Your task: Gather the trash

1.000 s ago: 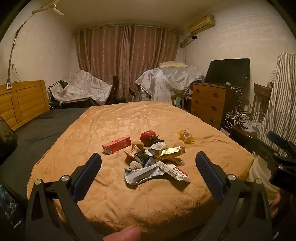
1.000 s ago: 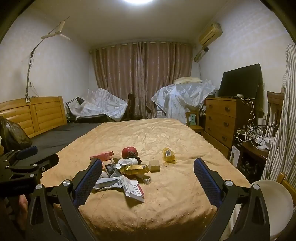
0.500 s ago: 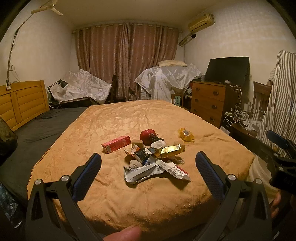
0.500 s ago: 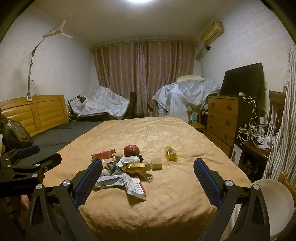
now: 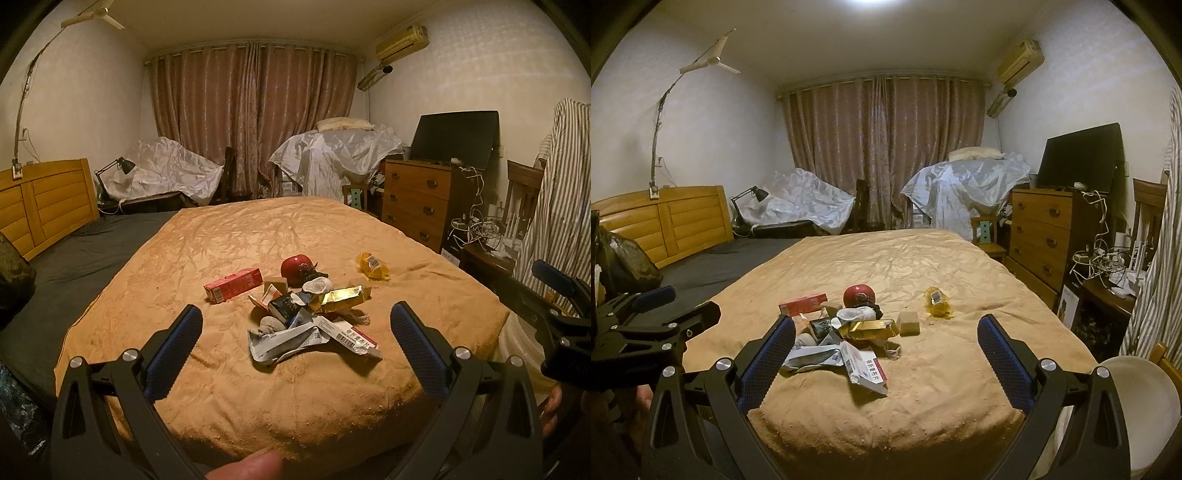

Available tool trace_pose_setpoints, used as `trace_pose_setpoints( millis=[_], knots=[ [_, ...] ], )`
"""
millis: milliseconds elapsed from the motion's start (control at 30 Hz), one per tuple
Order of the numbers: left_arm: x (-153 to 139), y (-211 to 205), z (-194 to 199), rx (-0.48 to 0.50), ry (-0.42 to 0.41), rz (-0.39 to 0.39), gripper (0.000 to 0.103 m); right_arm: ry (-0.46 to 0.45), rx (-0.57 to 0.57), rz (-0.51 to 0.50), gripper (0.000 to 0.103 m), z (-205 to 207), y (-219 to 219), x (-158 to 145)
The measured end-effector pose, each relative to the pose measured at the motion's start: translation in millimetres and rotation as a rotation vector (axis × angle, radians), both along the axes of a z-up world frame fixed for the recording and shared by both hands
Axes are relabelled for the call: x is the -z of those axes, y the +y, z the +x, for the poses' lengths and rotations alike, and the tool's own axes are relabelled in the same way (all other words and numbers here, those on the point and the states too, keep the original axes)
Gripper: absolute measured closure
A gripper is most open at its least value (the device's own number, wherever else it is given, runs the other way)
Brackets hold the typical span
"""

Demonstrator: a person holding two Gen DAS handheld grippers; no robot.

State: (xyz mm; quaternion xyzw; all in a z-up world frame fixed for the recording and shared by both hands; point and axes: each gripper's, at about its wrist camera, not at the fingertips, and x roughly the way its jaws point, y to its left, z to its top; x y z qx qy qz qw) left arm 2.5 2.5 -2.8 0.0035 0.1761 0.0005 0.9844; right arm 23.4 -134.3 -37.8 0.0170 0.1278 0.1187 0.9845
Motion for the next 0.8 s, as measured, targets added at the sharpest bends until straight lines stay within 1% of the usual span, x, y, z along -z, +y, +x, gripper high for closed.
trace_pose_setpoints(
  millis=[367,400,800],
  knots=[
    [0,0,0,0.0,0.003,-0.001,0.005,-0.001,0.004,0.001,0.004,-2,-2,-2],
    [7,-2,0,0.0,0.002,0.0,0.005,-0.001,0.004,0.001,0.004,-2,-2,-2],
    [11,0,1,0.0,0.006,0.002,0.005,-0.002,0.004,-0.002,0.004,-2,-1,-1]
  ],
)
